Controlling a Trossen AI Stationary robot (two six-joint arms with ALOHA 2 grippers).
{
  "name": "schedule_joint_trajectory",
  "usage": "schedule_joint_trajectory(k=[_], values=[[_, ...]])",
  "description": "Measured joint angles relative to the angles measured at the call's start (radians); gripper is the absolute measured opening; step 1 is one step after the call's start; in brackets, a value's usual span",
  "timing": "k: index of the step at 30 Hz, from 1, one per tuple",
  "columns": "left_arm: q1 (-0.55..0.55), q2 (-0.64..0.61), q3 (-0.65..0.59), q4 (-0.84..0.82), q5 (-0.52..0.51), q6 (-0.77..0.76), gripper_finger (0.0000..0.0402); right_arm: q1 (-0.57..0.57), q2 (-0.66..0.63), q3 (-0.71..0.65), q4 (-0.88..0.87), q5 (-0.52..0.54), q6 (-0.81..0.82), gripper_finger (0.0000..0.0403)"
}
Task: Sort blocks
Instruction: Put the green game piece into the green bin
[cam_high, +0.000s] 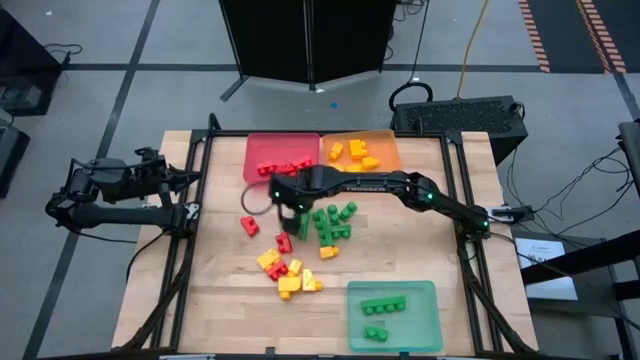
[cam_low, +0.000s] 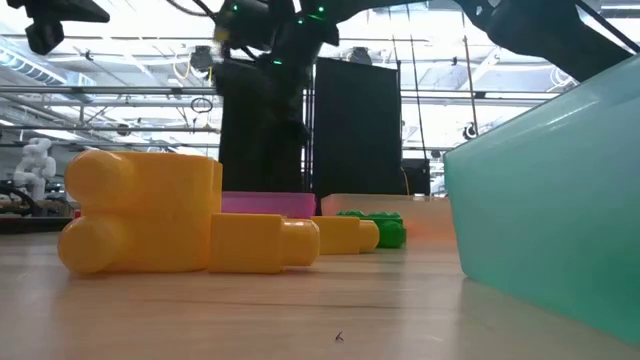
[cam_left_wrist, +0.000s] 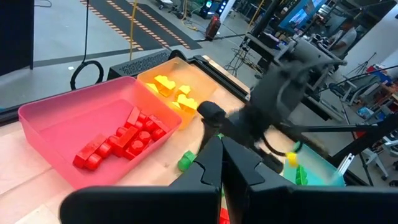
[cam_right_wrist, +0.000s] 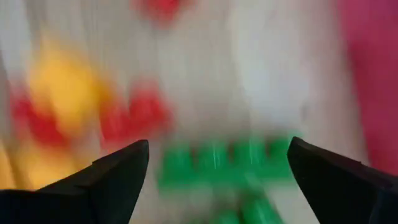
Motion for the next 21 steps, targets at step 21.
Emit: schedule_joint_trajectory(k=[21], values=[[0.0,0.0,0.0,0.0,0.0,0.0,0.0002,0.047,0.046,0.0,-0.077,0.117,-0.79,0.0375]])
